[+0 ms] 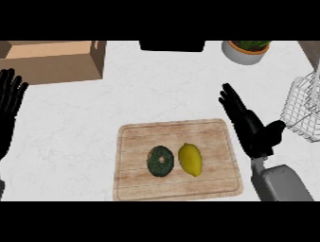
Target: Pick the lemon from the cutting board and place it in the tiered basket
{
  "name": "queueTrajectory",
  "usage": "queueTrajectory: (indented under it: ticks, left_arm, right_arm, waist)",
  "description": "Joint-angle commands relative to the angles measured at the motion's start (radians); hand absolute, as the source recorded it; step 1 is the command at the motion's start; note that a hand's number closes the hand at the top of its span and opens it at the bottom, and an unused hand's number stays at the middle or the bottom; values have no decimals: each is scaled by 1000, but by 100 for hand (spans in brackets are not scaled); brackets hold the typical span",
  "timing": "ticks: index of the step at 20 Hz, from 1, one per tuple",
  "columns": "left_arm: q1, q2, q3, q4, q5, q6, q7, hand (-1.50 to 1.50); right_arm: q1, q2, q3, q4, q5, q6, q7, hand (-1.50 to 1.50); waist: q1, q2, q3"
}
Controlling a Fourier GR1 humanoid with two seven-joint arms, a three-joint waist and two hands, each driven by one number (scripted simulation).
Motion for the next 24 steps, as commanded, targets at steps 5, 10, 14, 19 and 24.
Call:
queueTrajectory:
  ticks: [5, 10, 14, 19, 24]
  left_arm:
    - [41, -2, -57, 74, -5, -23, 141, 0]
    - [72, -40, -99, 72, 15, -23, 205, 0]
    - [45, -47, -107, 71, -1, -14, 242, 0]
    - [55, -64, -105, 81, 5, -16, 236, 0]
    - [78, -64, -123, 63, -25, 5, 243, 0]
  right_arm:
    - [-75, 153, 246, -219, 212, -79, -136, 150]
    - [116, 193, 165, -72, 423, -516, -6, -150]
    - [132, 197, 324, -144, 665, -706, 56, -150]
    - [135, 36, 367, -199, 957, -576, 323, -150]
    - [98, -96, 388, -259, 1111, -276, 573, -150]
  waist:
    - [-29, 32, 23]
    - [-72, 33, 23]
    - [-35, 33, 23]
    - [-45, 28, 18]
    - [-52, 17, 13]
